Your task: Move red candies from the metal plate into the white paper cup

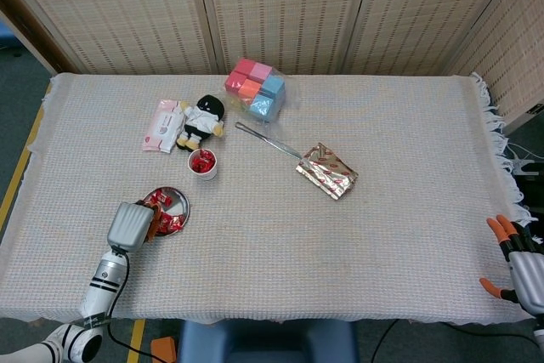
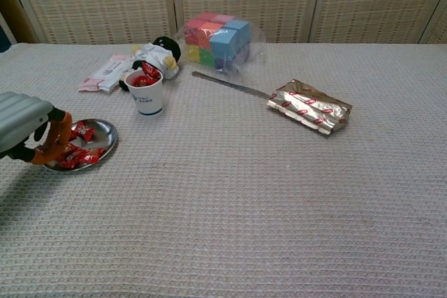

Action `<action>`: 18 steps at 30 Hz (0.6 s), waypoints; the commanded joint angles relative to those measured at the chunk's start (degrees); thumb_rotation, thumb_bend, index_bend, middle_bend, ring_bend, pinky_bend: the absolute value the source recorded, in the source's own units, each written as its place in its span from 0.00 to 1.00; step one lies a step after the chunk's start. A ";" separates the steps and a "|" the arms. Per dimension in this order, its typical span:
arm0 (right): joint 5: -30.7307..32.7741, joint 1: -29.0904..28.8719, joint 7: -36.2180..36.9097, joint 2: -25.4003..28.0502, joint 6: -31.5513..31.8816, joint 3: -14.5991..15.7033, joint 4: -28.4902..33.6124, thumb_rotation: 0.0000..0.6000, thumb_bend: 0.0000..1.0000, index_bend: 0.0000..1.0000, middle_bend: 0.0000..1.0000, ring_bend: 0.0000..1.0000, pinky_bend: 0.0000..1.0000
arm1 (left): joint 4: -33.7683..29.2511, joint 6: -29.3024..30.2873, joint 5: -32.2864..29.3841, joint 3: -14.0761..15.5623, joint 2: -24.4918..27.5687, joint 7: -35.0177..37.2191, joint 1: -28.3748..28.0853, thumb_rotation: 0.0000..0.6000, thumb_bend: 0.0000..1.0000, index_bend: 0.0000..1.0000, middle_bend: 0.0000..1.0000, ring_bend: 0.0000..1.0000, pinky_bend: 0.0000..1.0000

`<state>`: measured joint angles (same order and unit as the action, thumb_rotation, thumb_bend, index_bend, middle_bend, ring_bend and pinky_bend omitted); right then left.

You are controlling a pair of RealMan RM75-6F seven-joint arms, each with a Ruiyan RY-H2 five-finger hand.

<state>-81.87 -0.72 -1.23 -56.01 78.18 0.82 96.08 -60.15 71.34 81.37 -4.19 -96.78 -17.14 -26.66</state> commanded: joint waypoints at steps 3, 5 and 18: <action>0.09 0.01 0.10 0.03 0.02 -0.06 -0.09 1.00 0.09 0.00 0.00 0.00 0.22 | -1.08 0.07 0.03 -1.02 0.48 -0.36 -0.71 1.00 0.41 0.57 0.61 0.58 0.99; 0.15 -0.04 0.06 0.02 -0.12 -0.06 -0.11 1.00 0.09 0.00 0.00 0.00 0.22 | -1.86 0.33 0.19 -1.63 0.75 -0.45 -1.18 1.00 0.41 0.57 0.61 0.58 0.99; 2.57 -0.62 -1.21 -0.62 -1.44 -0.84 -0.29 1.00 0.09 0.00 0.00 0.00 0.22 | -5.29 -4.93 -2.16 -11.67 0.62 -4.67 -12.14 1.00 0.41 0.58 0.61 0.59 1.00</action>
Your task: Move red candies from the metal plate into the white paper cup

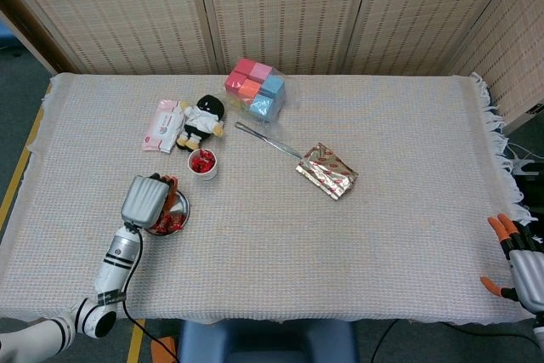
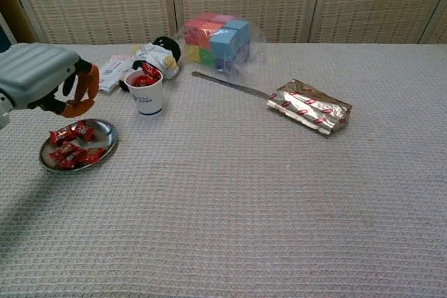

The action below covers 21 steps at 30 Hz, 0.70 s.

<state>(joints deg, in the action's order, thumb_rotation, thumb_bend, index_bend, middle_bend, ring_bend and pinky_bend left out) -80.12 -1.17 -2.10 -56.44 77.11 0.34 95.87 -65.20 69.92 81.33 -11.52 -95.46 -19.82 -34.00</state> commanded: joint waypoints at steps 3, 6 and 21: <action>1.87 -0.31 -0.49 -0.27 -0.61 -0.81 -0.05 1.00 0.09 0.00 0.00 0.00 0.22 | 1.73 -5.73 -3.61 -6.47 -1.67 -2.31 -7.88 1.00 0.41 0.58 0.61 0.59 1.00; 3.03 -0.50 -0.75 -0.40 -0.94 -1.30 -0.15 1.00 0.09 0.00 0.00 0.00 0.22 | 4.77 -7.67 -4.91 -8.01 -2.84 -2.11 -10.66 1.00 0.41 0.58 0.61 0.59 1.00; 5.35 -0.76 -2.36 -1.04 -1.46 -2.01 -0.38 1.00 0.09 0.00 0.00 0.00 0.22 | 19.12 -12.72 -8.06 -7.63 -10.44 1.99 -17.20 1.00 0.41 0.57 0.61 0.59 0.99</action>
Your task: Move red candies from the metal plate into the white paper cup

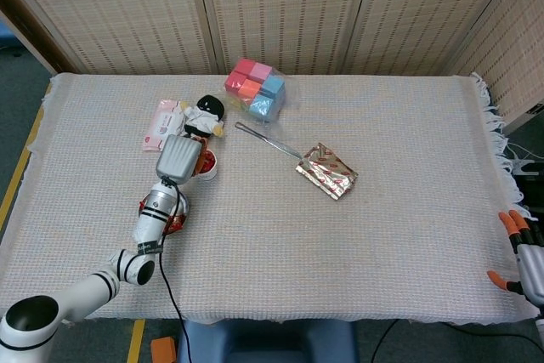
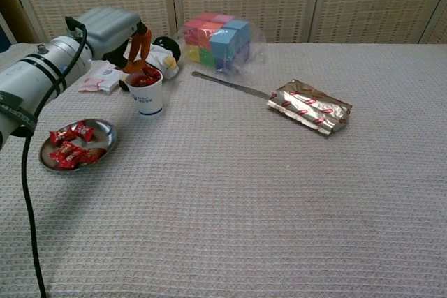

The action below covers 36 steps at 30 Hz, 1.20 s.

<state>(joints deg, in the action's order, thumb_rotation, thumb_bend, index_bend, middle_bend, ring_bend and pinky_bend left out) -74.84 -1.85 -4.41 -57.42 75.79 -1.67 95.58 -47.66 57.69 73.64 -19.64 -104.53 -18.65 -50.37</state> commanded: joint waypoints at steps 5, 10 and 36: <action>0.10 -0.06 -0.03 0.03 -0.04 -0.06 -0.05 1.00 0.09 0.00 0.00 0.00 0.22 | 3.65 0.13 -0.40 1.03 -3.38 1.69 -1.51 1.00 0.41 0.52 0.57 0.58 0.95; -0.01 0.10 0.32 0.18 0.21 -0.05 -0.07 1.00 0.09 0.00 0.00 0.00 0.22 | 4.31 0.52 -0.31 1.70 -3.71 2.23 -1.62 1.00 0.41 0.42 0.48 0.48 0.87; -12.90 2.95 1.00 -2.09 10.08 2.64 -0.94 1.00 0.09 0.00 0.00 0.00 0.00 | -38.50 35.76 16.16 30.45 31.76 26.28 38.64 1.00 0.40 0.02 0.04 0.00 0.19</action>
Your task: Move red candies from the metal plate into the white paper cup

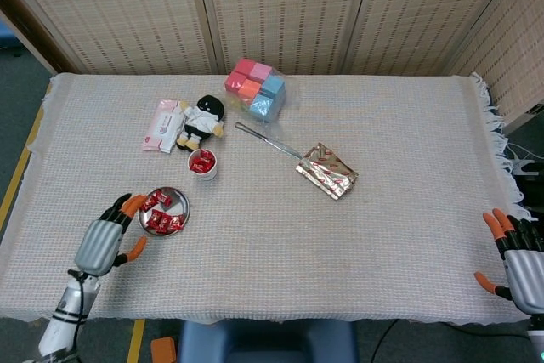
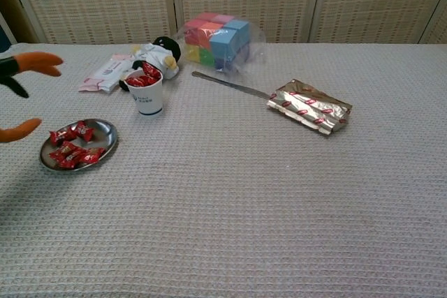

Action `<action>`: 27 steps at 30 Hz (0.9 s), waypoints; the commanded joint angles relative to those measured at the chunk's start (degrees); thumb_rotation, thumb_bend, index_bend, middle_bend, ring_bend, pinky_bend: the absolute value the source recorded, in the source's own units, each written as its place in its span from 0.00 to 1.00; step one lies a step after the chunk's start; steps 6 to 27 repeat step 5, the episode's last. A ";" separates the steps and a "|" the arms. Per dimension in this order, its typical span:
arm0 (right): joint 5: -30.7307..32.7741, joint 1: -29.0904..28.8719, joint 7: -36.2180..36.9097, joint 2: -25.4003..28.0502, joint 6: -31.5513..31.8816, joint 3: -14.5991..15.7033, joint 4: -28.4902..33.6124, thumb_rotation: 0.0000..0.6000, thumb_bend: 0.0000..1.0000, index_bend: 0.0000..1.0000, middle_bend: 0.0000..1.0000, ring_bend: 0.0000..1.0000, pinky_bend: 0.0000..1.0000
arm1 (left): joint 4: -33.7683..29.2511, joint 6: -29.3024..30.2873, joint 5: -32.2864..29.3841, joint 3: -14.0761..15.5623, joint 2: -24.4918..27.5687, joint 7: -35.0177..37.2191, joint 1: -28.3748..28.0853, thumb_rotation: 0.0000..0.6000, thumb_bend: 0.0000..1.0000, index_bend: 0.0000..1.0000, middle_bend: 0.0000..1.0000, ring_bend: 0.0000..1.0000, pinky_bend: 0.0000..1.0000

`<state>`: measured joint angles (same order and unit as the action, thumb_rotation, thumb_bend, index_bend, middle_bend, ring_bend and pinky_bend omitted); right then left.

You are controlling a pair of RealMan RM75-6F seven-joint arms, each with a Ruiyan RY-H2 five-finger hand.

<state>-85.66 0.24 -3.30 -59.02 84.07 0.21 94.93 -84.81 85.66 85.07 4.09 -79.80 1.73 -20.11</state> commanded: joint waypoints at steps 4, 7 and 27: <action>-3.71 1.54 0.21 -0.39 3.24 1.32 -0.38 1.00 0.09 0.00 0.00 0.00 0.00 | -1.71 11.56 7.20 6.21 9.25 7.54 10.35 1.00 0.40 0.00 0.00 0.00 0.15; -3.91 1.67 0.37 -0.29 3.40 1.43 -0.30 1.00 0.09 0.00 0.00 0.00 0.00 | -1.53 12.48 7.45 5.68 9.15 7.17 10.92 1.00 0.40 0.00 0.00 0.00 0.15; -3.91 1.67 0.37 -0.29 3.40 1.43 -0.30 1.00 0.09 0.00 0.00 0.00 0.00 | -1.53 12.48 7.45 5.68 9.15 7.17 10.92 1.00 0.40 0.00 0.00 0.00 0.15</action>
